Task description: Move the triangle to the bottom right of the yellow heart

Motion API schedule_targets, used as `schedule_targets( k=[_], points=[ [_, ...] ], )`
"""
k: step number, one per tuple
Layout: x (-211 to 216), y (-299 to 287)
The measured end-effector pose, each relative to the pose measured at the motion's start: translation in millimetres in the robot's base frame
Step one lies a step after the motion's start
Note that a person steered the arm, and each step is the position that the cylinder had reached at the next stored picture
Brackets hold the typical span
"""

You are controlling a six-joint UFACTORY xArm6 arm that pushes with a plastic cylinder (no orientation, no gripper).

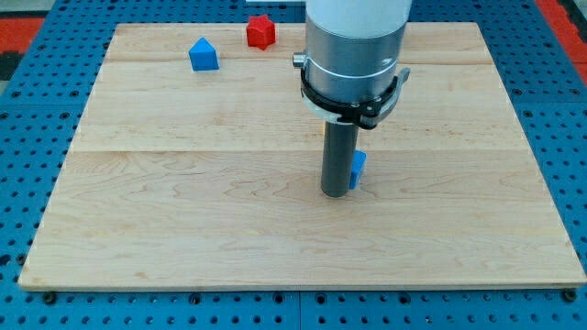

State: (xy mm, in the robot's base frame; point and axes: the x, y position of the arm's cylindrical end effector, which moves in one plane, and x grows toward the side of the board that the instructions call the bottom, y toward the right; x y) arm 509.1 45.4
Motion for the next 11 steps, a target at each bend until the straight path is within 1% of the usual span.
schedule_targets(
  k=[1, 2, 3, 4, 6, 7, 8, 9, 10, 11],
  points=[
    [35.1, 17.3],
    [10.2, 113.0],
    [-67.6, 120.2],
    [-77.7, 62.9],
    [-80.9, 15.4],
    [-93.4, -1.3],
    [-84.6, -69.1],
    [-110.4, -151.4],
    [-184.5, -193.7],
    [-250.0, -208.9]
  ],
)
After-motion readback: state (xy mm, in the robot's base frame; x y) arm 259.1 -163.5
